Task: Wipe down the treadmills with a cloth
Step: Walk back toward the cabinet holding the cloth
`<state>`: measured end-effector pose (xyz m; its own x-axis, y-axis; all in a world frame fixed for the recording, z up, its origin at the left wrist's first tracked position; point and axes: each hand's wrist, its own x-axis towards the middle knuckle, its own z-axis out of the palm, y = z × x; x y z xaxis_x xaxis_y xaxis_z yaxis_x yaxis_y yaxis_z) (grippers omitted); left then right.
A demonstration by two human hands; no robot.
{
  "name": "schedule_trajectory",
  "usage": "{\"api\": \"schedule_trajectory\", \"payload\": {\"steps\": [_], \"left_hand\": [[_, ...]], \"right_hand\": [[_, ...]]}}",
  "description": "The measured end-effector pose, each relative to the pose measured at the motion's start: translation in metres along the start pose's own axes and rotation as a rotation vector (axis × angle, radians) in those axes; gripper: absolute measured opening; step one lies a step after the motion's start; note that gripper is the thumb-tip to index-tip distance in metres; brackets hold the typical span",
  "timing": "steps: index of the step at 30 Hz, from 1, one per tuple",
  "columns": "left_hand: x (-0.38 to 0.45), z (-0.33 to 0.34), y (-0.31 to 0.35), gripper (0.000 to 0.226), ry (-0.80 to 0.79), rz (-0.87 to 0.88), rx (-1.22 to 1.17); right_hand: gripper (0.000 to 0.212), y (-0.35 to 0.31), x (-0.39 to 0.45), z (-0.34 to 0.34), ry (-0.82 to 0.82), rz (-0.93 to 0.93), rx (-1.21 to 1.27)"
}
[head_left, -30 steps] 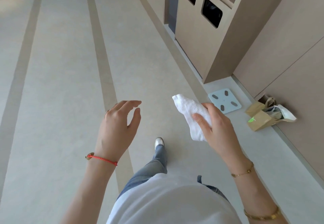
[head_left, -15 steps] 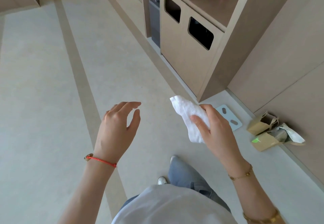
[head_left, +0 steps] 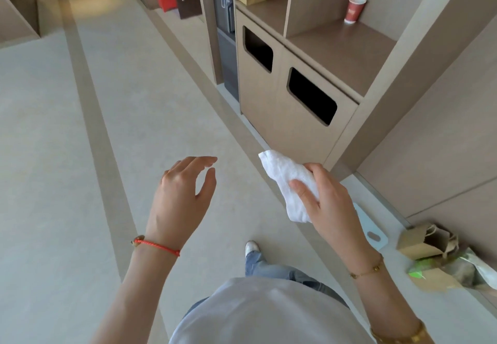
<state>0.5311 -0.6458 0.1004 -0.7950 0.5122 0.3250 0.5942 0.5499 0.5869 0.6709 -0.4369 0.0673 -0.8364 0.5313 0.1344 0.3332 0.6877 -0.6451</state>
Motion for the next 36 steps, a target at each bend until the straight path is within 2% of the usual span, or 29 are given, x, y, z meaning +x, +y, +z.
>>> {"api": "schedule_trajectory", "payload": {"steps": [9,17,20,24,27,36], "left_hand": [[0.182,0.060,-0.016,0.021,-0.046,0.130,-0.043],[0.323,0.126,-0.030,0.021,-0.169,0.261,-0.095],[0.382,0.151,-0.033,0.023,-0.236,0.316,-0.113],[0.463,0.186,-0.028,0.024,-0.332,0.423,-0.137],[0.520,0.212,-0.021,0.024,-0.387,0.523,-0.177],[0.627,0.287,0.005,0.021,-0.519,0.710,-0.255]], "right_hand": [[0.050,0.018,0.162,-0.010,0.066,0.056,-0.027],[0.040,0.055,0.270,-0.003,0.171,0.213,-0.066],[0.043,0.068,0.312,0.000,0.213,0.275,-0.092],[0.046,0.086,0.370,0.001,0.304,0.379,-0.122],[0.038,0.103,0.415,-0.001,0.353,0.466,-0.174],[0.038,0.166,0.518,-0.017,0.495,0.630,-0.305]]}}
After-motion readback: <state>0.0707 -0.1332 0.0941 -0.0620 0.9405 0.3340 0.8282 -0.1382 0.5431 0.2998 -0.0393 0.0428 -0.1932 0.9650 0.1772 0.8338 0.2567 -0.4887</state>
